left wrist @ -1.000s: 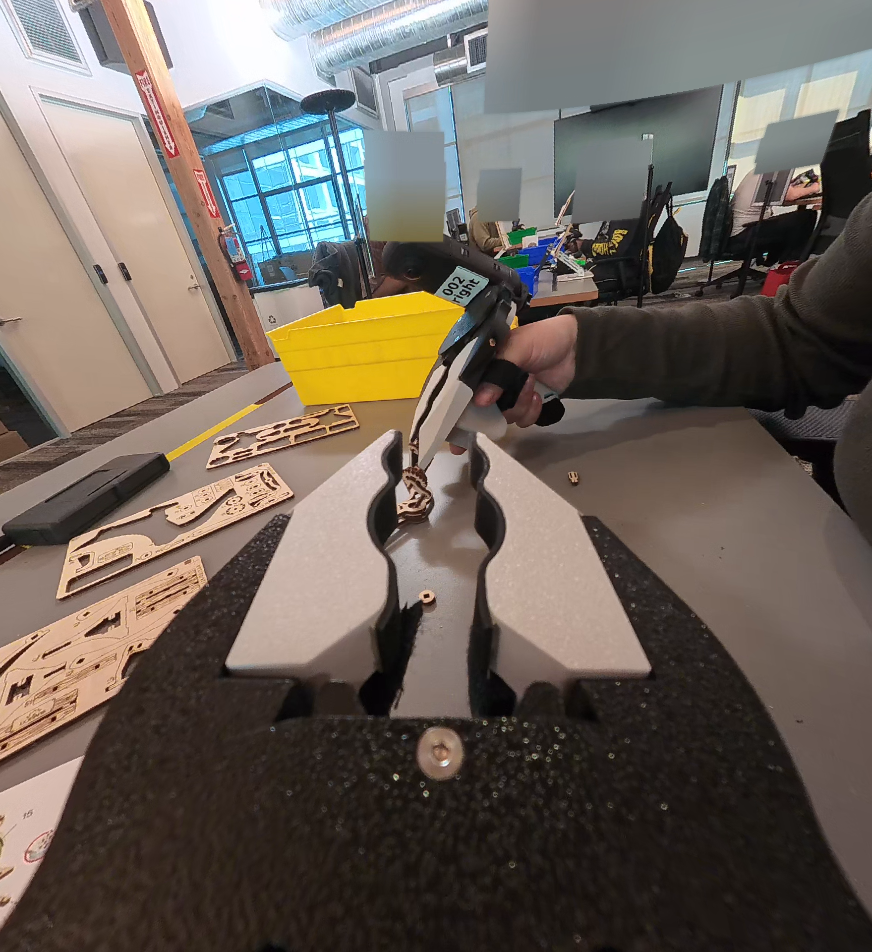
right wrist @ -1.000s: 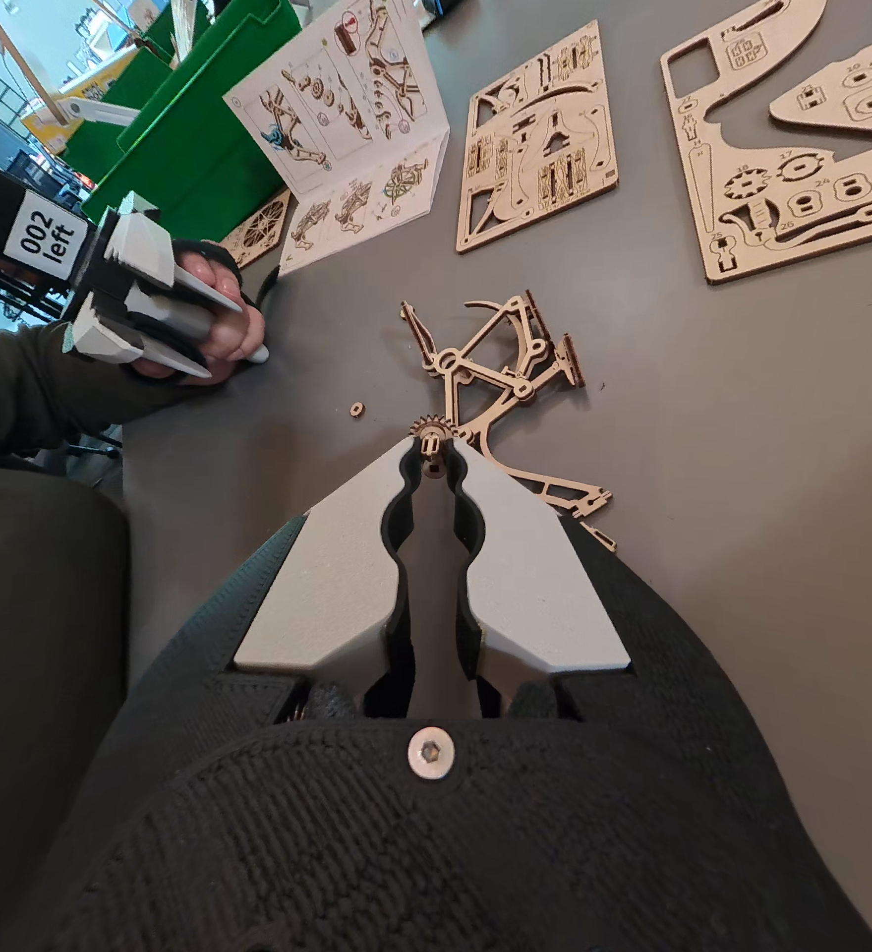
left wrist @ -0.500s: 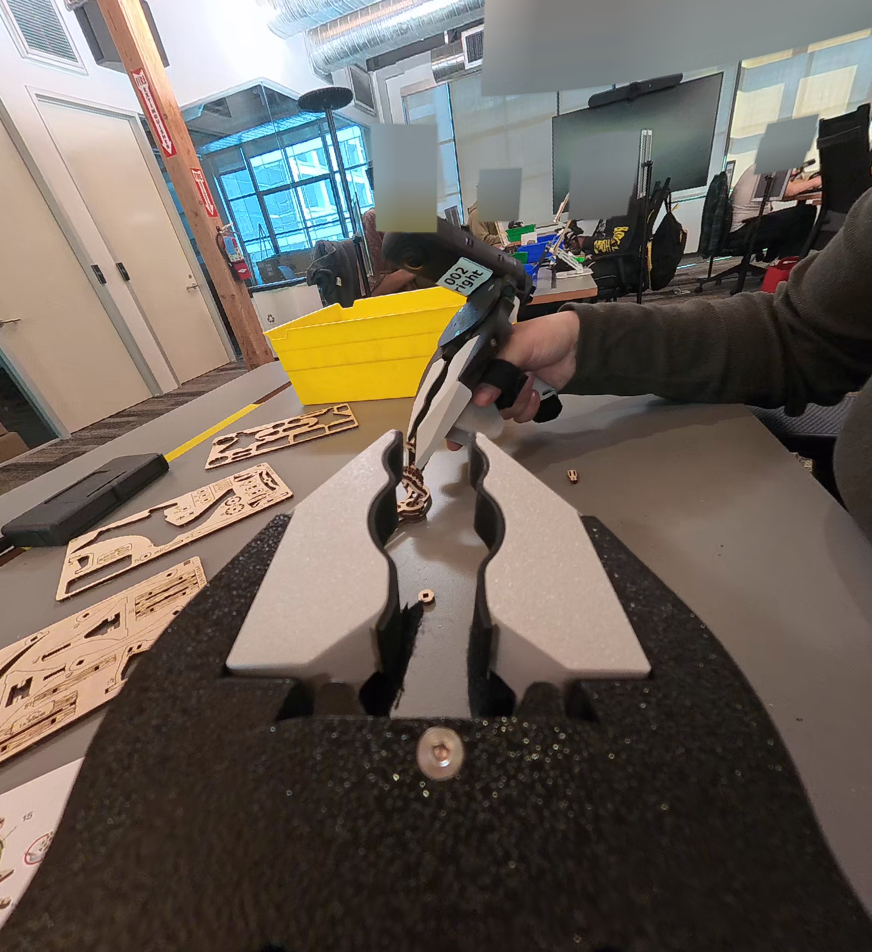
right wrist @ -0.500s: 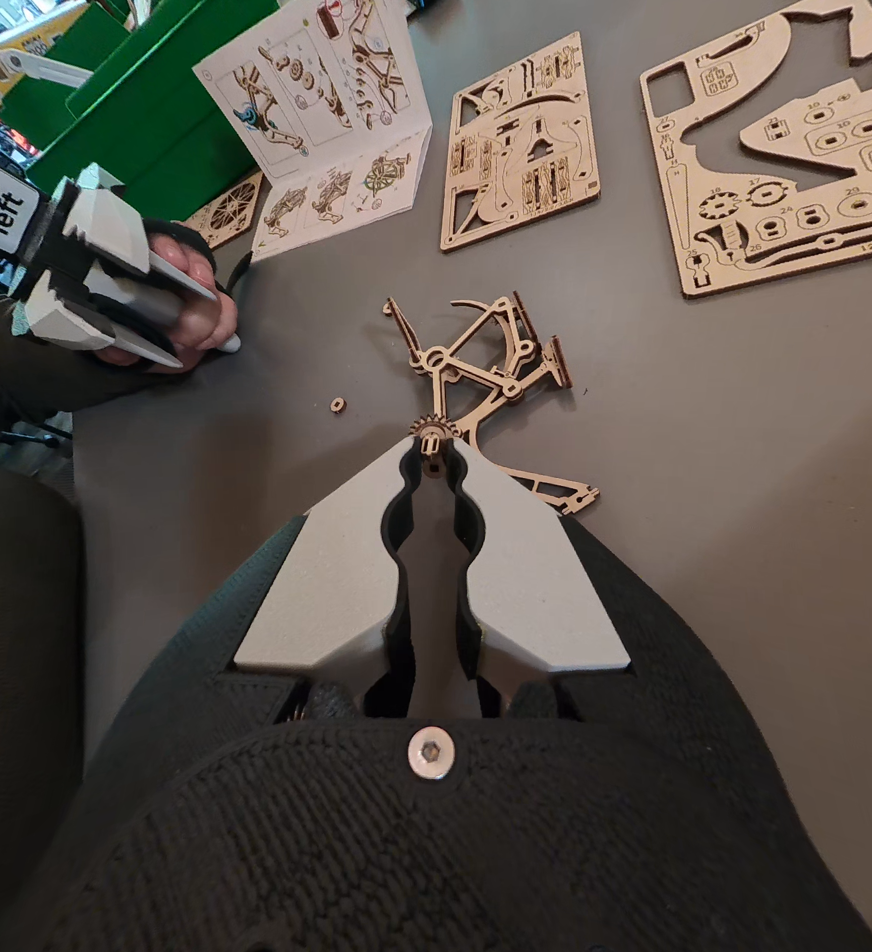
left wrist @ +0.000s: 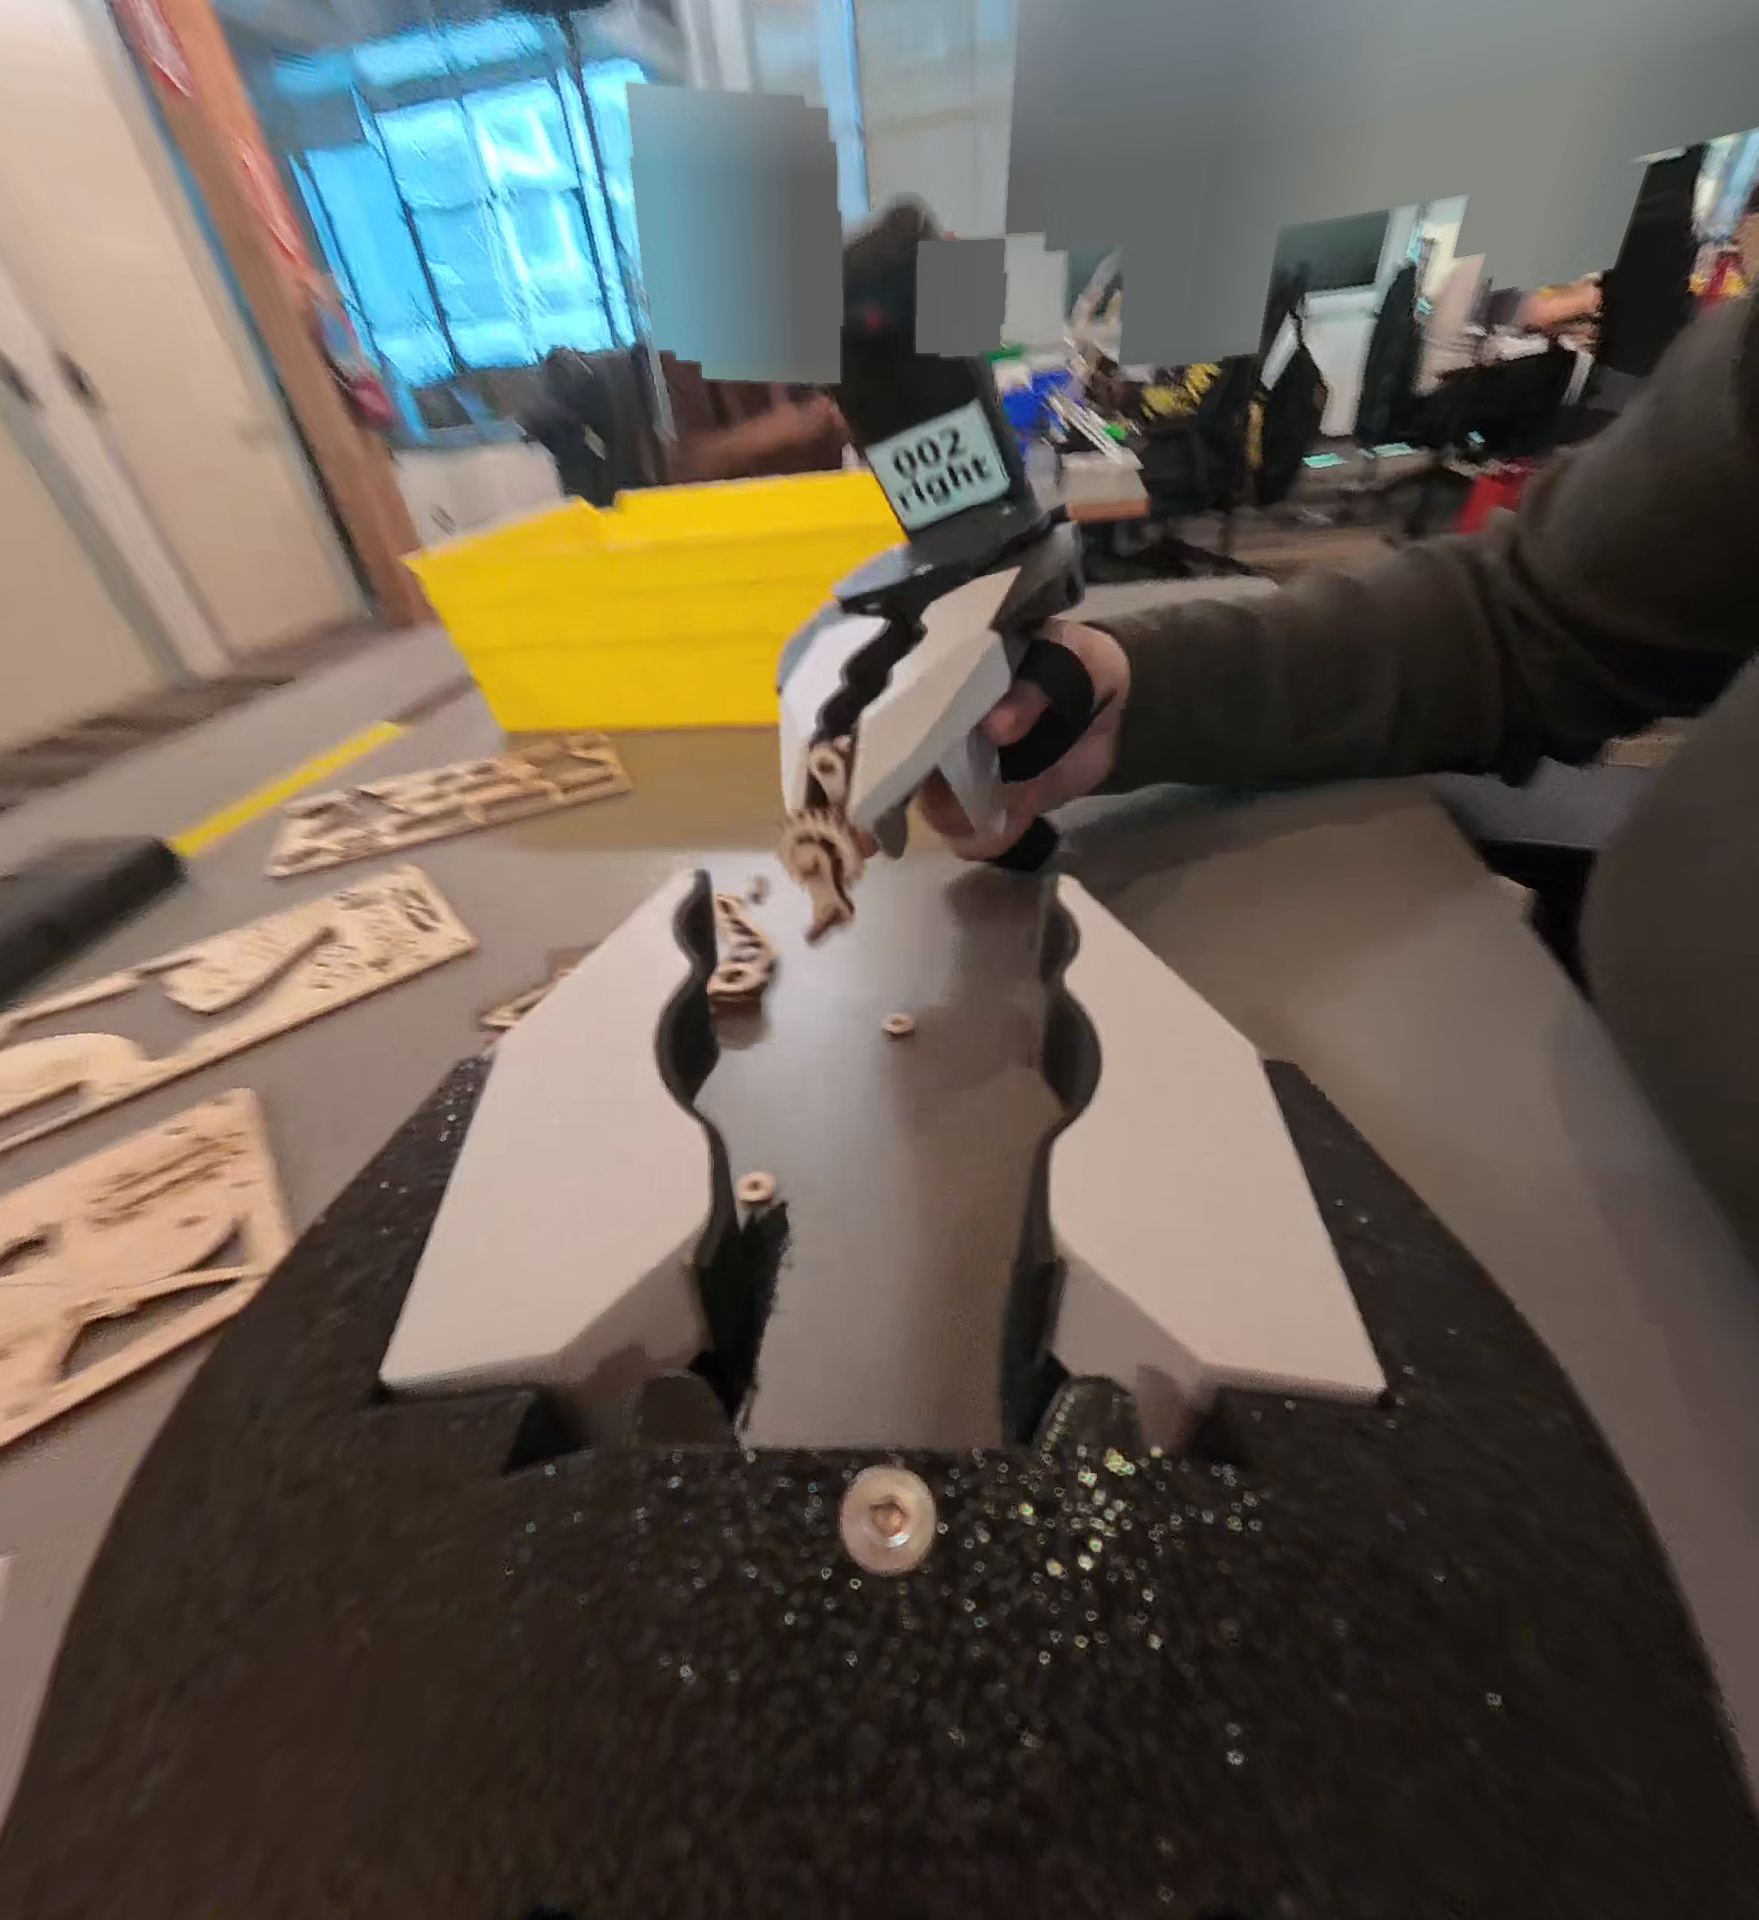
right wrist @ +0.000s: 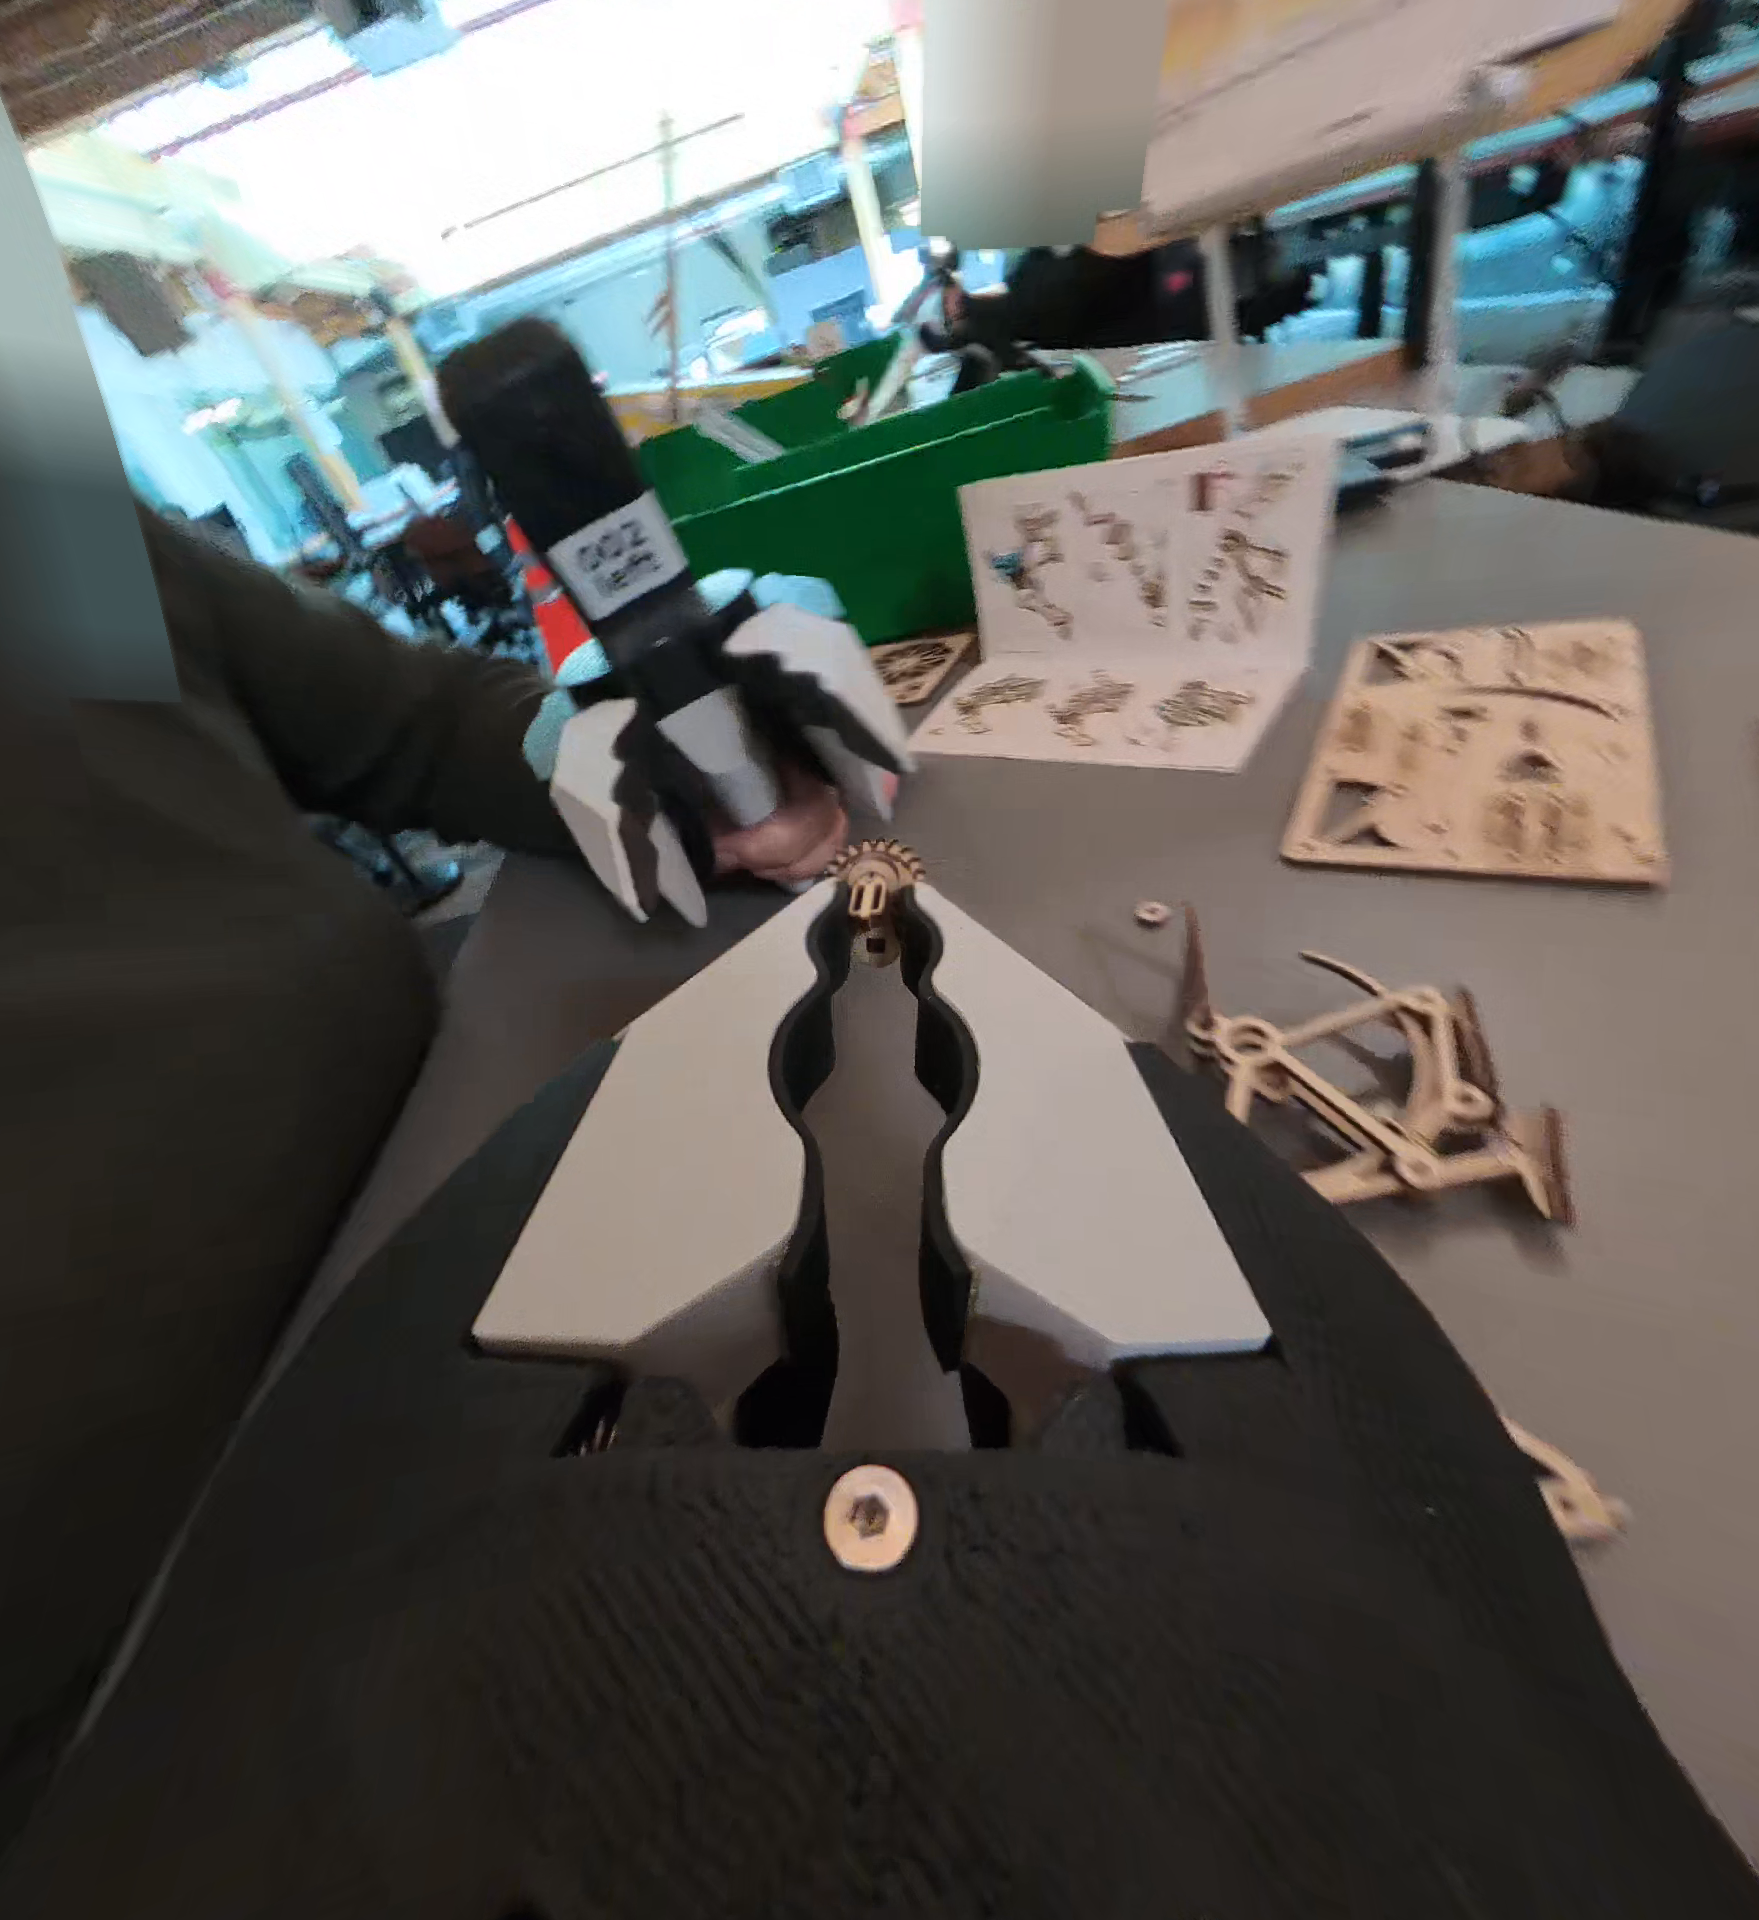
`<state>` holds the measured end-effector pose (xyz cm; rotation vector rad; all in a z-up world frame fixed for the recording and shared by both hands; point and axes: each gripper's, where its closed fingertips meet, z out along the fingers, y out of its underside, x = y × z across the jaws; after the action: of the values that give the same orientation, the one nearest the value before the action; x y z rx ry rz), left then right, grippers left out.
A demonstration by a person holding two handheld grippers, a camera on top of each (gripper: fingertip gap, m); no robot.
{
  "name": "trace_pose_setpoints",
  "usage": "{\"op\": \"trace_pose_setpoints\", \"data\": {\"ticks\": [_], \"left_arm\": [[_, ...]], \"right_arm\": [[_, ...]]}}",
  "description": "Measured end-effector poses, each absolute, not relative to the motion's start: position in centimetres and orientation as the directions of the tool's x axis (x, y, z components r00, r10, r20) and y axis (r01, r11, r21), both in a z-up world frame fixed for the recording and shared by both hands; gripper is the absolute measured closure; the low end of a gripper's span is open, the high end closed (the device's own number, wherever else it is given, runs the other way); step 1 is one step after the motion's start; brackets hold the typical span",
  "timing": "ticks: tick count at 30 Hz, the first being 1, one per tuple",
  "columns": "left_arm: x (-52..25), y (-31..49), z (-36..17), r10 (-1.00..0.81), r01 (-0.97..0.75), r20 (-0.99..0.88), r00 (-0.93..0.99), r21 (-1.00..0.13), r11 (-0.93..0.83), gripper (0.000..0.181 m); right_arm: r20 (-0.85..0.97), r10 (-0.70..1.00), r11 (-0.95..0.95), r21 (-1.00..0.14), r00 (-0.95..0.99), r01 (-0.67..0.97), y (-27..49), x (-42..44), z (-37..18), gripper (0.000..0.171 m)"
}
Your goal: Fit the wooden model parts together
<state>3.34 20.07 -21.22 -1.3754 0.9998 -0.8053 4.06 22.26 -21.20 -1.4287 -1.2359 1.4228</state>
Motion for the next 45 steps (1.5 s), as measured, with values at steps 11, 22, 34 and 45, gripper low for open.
{"op": "trace_pose_setpoints", "data": {"ticks": [11, 22, 34, 45], "left_arm": [[4.1, 18.3, -21.8, -0.960, -0.128, -0.082, 0.269, -0.991, 0.049, 0.163], [4.2, 17.6, -22.3, -0.964, -0.170, -0.131, 0.232, -0.981, 0.092, 0.163], [4.5, 17.8, -22.9, -0.960, -0.212, -0.145, 0.239, -0.973, 0.094, 0.165], [4.4, 16.9, -23.1, -0.969, -0.226, -0.140, 0.205, -0.970, 0.093, 0.165]], "right_arm": [[0.008, 0.980, 0.031, -0.993, -0.200, 0.112, 18.0, 2.8, -21.5, 0.164], [0.073, 0.972, 0.107, -0.984, -0.225, 0.143, 17.4, 3.0, -22.1, 0.165], [0.103, 0.969, 0.145, -0.973, -0.227, 0.179, 17.3, 3.0, -22.7, 0.165], [0.113, 0.959, 0.170, -0.963, -0.259, 0.207, 16.6, 3.1, -23.0, 0.165]]}}
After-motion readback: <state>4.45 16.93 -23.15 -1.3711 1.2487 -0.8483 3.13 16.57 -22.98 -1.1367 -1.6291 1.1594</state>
